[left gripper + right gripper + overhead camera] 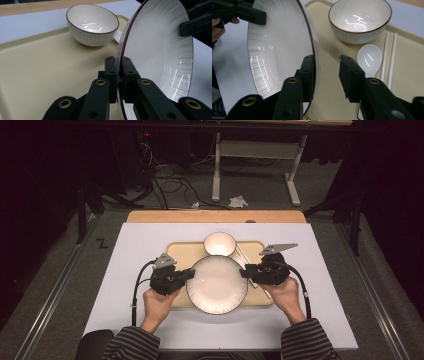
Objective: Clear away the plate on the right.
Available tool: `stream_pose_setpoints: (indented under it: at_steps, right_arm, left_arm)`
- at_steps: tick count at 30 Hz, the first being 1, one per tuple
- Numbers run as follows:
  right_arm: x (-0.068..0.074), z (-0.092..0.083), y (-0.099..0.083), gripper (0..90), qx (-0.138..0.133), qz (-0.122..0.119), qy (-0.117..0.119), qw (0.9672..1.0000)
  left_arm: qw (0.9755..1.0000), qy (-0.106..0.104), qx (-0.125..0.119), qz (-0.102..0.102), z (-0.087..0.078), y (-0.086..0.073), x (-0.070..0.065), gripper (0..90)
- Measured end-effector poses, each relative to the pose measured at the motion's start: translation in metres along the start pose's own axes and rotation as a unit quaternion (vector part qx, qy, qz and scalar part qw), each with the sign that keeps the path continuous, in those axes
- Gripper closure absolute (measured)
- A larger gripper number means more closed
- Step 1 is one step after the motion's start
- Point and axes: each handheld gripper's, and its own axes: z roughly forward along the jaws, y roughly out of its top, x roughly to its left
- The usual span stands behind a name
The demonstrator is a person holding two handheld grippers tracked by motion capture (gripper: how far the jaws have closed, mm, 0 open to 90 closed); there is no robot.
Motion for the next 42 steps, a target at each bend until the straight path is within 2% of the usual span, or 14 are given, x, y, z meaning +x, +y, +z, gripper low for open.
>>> stream_pose_setpoints:
  at_steps: [2, 5, 8, 11, 12, 14, 18, 21, 27, 30, 35, 36, 42]
  right_arm:
    - [0.003, 0.002, 0.001, 57.6, 0.003, -0.003, -0.001, 1.0]
    - [0.006, 0.001, 0.001, 52.6, 0.001, -0.009, -0.005, 0.9999]
    - [0.007, 0.0, 0.001, 50.8, -0.002, -0.011, 0.0, 0.9999]
    - [0.007, 0.0, 0.002, 49.6, -0.004, -0.012, -0.009, 0.9999]
    - [0.007, -0.001, 0.003, 49.4, -0.003, -0.013, -0.019, 0.9997]
    - [0.007, -0.003, 0.003, 49.1, -0.005, -0.006, -0.023, 0.9997]
    - [0.005, -0.011, 0.003, 48.0, -0.023, -0.003, -0.032, 0.9992]
    - [0.001, -0.019, 0.003, 47.5, -0.04, 0.005, -0.034, 0.9986]
    - [-0.013, -0.028, -0.002, 47.2, -0.039, 0.024, -0.06, 0.9971]
    - [-0.02, -0.033, -0.006, 46.2, -0.04, 0.024, -0.088, 0.9951]
    - [-0.037, -0.039, -0.014, 45.3, -0.04, 0.044, -0.117, 0.9913]
    - [-0.041, -0.04, -0.016, 45.3, -0.04, 0.042, -0.125, 0.9905]
    - [-0.054, -0.041, -0.024, 45.2, -0.037, 0.061, -0.141, 0.9874]
  left_arm:
    - [0.9996, -0.005, -0.015, 0.022, -0.004, 0.0, -0.003, 86.1]
    - [0.9992, -0.009, -0.02, 0.034, -0.007, 0.003, -0.005, 86.0]
    - [0.9993, -0.009, -0.02, 0.031, -0.008, 0.005, -0.004, 85.9]
    - [0.9992, -0.007, -0.019, 0.033, -0.009, 0.007, -0.003, 85.9]
    - [0.9993, -0.008, -0.019, 0.031, -0.009, 0.008, -0.002, 85.9]
    - [0.9995, -0.01, -0.019, 0.023, -0.009, 0.01, -0.002, 85.9]
    - [0.9993, 0.006, -0.021, 0.03, -0.01, 0.013, 0.003, 85.7]
    - [0.9993, 0.014, -0.025, 0.026, -0.01, 0.015, 0.008, 85.6]
    - [0.9996, 0.014, -0.022, 0.015, -0.011, 0.019, 0.011, 85.3]
    - [0.9995, 0.022, -0.024, 0.004, -0.011, 0.021, 0.016, 85.0]
    - [0.999, 0.037, -0.027, 0.001, -0.012, 0.025, 0.024, 84.8]
    - [0.9988, 0.04, -0.03, -0.005, -0.012, 0.027, 0.026, 84.7]
    - [0.9977, 0.054, -0.033, -0.025, -0.016, 0.036, 0.037, 84.7]
